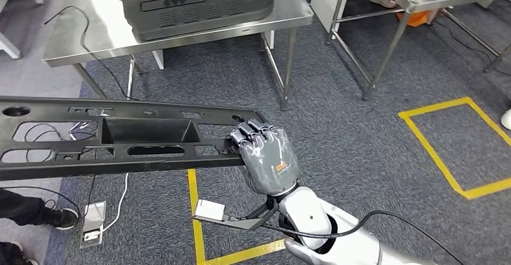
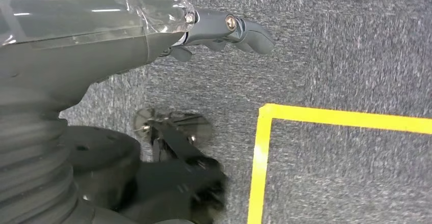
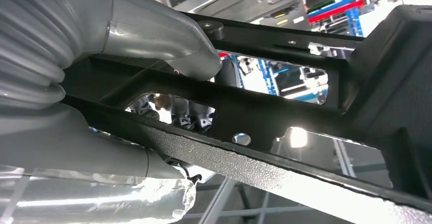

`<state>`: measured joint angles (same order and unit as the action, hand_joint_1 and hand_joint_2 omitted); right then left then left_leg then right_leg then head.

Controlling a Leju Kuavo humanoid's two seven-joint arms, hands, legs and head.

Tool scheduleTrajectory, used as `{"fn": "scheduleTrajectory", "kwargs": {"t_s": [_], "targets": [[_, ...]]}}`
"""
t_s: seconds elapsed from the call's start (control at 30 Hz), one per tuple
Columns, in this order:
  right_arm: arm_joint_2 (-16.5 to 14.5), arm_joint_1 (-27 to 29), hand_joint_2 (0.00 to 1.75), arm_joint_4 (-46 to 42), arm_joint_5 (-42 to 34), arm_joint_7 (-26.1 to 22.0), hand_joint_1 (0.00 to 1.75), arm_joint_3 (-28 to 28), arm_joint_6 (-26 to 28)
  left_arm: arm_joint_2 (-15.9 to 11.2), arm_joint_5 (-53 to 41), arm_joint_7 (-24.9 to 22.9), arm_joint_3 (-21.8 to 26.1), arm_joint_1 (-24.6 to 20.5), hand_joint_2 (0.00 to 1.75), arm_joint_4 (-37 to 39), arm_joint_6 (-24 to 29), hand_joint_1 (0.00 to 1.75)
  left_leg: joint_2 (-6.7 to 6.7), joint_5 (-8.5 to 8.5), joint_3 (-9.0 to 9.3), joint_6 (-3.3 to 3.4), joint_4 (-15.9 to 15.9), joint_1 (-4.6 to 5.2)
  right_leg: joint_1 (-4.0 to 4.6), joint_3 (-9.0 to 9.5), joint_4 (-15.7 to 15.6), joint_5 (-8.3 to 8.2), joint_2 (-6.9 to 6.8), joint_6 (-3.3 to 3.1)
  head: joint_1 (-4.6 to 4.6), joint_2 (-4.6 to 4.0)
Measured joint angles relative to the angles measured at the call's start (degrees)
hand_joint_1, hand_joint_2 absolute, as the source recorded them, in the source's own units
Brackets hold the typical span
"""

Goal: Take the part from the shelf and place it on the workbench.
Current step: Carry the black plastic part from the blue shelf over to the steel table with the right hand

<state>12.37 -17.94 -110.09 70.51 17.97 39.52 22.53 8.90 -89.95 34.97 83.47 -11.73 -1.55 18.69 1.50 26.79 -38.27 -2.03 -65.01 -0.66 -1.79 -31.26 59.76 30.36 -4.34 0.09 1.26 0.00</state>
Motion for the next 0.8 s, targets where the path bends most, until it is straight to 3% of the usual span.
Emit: {"fn": "scheduleTrajectory", "kwargs": {"t_s": [0.07,0.17,0.23,0.3,0.33,0.37,0.4,0.43,0.5,0.53,0.6,0.7,0.77,0.8], "targets": [[-0.01,-0.04,1.75,0.0,0.0,-0.01,1.75,0.01,0.01,0.0,-0.01,-0.01,0.0,-0.02,1.75,0.0,0.0,0.0,1.22,-1.41,2.07,0.77,4.67,0.45,0.22,0.61,-0.14,0.48,-0.79,0.67,0.03,0.0],[-0.01,-0.1,1.75,0.0,-0.01,-0.02,1.75,0.02,0.01,-0.01,0.01,0.0,0.0,0.1,1.75,0.0,0.0,0.0,0.35,-1.2,2.31,1.94,5.51,0.66,0.25,1.45,-0.76,0.85,-1.35,1.72,0.1,0.0],[0.0,-0.15,1.75,0.0,-0.01,-0.03,1.75,0.01,-0.01,-0.02,0.0,0.05,0.0,0.09,1.75,0.01,-0.02,0.0,-0.25,-1.36,2.92,2.73,6.32,0.36,0.08,0.93,1.16,2.32,0.7,2.08,0.36,0.0],[0.02,-0.07,1.75,0.0,-0.02,-0.04,1.75,0.0,-0.04,-0.02,-0.01,0.16,0.0,0.02,1.75,0.02,-0.27,0.0,-0.75,-1.28,3.31,3.38,6.65,0.33,0.14,-2.55,7.79,5.43,3.3,2.04,0.84,0.0],[0.05,0.03,1.75,0.0,-0.02,-0.03,1.75,0.0,-0.09,-0.02,-0.02,0.21,0.0,0.01,1.75,0.03,-0.49,0.0,-1.04,-1.17,3.4,3.64,6.64,0.45,0.26,-4.87,11.69,6.73,3.83,2.0,1.05,0.0],[0.1,0.17,1.75,0.01,-0.01,-0.02,1.75,0.0,-0.15,-0.02,-0.02,0.26,0.0,0.03,1.75,0.04,-0.8,0.0,-1.4,-1.04,3.51,3.8,6.61,0.59,0.39,-6.73,14.41,7.1,4.02,1.97,1.22,0.0],[0.16,0.27,1.75,0.01,-0.01,0.01,1.75,0.0,-0.25,-0.02,-0.02,0.32,0.0,0.07,1.75,0.04,-1.2,0.0,-1.76,-0.89,3.68,3.88,6.56,0.71,0.47,-7.66,15.09,6.25,4.08,1.88,1.34,0.0],[0.21,0.33,1.75,0.02,0.0,0.03,1.75,0.0,-0.33,-0.02,-0.02,0.38,0.0,0.08,1.75,0.04,-1.57,0.0,-2.13,-0.71,3.91,3.89,6.49,0.79,0.53,-7.49,13.5,4.3,4.09,1.7,1.42,0.0],[0.25,0.34,1.75,0.02,0.01,0.05,1.75,0.0,-0.44,-0.02,-0.01,0.56,0.0,0.06,1.75,0.04,-2.5,0.0,-2.72,-0.09,4.36,3.66,6.21,0.9,0.62,-5.0,6.32,-0.38,4.29,1.18,1.57,0.0],[0.24,0.33,1.75,0.02,0.03,0.07,1.75,0.0,-0.46,-0.02,-0.01,0.64,0.0,0.04,1.75,0.04,-2.87,0.0,-2.97,0.26,4.41,3.43,5.96,0.99,0.69,-3.8,3.12,-1.67,4.42,0.94,1.64,0.0],[0.27,0.34,1.75,0.02,0.11,0.11,1.75,0.0,-0.51,-0.02,0.0,0.75,0.0,0.06,1.75,0.04,-3.39,0.0,-3.24,0.7,4.36,2.87,5.7,1.09,0.9,-2.78,0.38,-1.91,4.64,0.5,1.64,0.0],[0.34,0.33,1.75,0.02,0.19,0.17,1.75,0.0,-0.55,-0.09,-0.01,0.84,0.01,0.01,1.75,0.03,-3.49,0.0,-3.16,1.33,4.64,1.88,5.23,1.08,0.71,-2.06,-0.35,-1.75,4.49,-0.34,1.62,0.0],[0.33,0.28,1.75,0.02,0.24,0.18,1.75,0.0,-0.56,-0.15,-0.01,0.88,0.03,-0.06,1.75,0.02,-3.54,0.0,-2.71,3.15,3.23,1.02,1.38,0.92,0.34,-1.13,-0.82,-1.55,4.17,-0.86,1.22,0.0],[0.33,0.26,1.75,0.02,0.25,0.19,1.75,0.0,-0.59,-0.15,-0.01,0.9,0.03,-0.06,1.75,0.02,-3.57,0.0,-2.46,4.54,1.41,0.58,-2.15,0.74,0.32,-0.75,-0.89,-1.3,4.03,-1.01,0.93,0.0]]}}
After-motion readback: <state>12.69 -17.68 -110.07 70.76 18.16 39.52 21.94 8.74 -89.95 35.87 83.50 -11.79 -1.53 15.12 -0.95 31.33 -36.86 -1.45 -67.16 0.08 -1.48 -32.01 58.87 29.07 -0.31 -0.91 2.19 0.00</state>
